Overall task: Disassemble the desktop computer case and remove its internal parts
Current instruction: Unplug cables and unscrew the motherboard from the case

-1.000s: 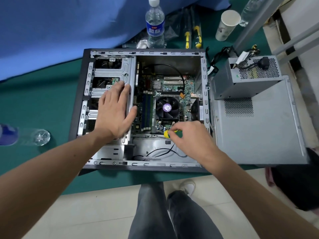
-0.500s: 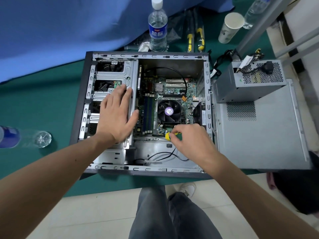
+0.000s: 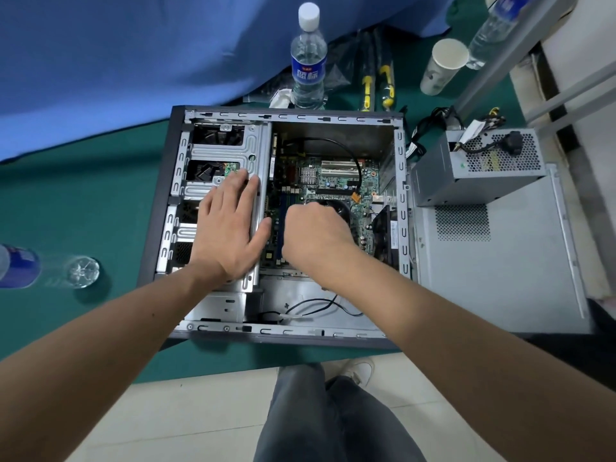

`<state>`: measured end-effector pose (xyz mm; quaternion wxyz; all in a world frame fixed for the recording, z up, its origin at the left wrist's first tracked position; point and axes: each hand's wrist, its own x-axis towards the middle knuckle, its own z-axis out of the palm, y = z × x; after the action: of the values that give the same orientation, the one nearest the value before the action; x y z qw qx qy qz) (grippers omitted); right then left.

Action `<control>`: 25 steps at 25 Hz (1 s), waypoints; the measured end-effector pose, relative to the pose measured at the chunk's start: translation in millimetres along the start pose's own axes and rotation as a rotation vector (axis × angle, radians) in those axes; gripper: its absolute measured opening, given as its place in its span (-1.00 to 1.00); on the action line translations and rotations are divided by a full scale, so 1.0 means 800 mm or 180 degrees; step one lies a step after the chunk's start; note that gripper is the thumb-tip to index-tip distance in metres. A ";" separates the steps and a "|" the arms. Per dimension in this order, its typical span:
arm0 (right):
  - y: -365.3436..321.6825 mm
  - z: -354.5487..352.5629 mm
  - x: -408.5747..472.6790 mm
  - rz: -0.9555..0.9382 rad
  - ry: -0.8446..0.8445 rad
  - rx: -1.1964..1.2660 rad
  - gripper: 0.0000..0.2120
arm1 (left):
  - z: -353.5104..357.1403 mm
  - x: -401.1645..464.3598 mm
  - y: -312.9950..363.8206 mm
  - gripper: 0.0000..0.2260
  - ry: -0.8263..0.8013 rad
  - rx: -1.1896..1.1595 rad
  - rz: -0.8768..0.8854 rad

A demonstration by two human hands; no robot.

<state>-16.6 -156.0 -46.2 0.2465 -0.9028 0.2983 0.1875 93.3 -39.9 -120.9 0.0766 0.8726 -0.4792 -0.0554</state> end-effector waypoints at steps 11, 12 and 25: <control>-0.002 -0.005 -0.008 -0.0110 -0.0170 0.0044 -0.80 | -0.001 -0.002 0.001 -0.40 -0.0054 0.0020 0.0016; -0.001 -0.006 -0.005 0.0292 -0.0203 0.0539 -0.79 | -0.002 -0.001 0.002 -0.40 -0.0069 0.0014 0.0016; 0.032 -0.001 -0.031 0.0330 0.0219 0.0309 -0.55 | -0.004 -0.002 0.003 -0.40 -0.0095 -0.0017 0.0010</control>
<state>-51.4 -163.2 -42.1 0.2696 -0.8791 0.3617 0.1542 90.8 -39.8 -117.5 0.0719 0.8707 -0.4816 -0.0695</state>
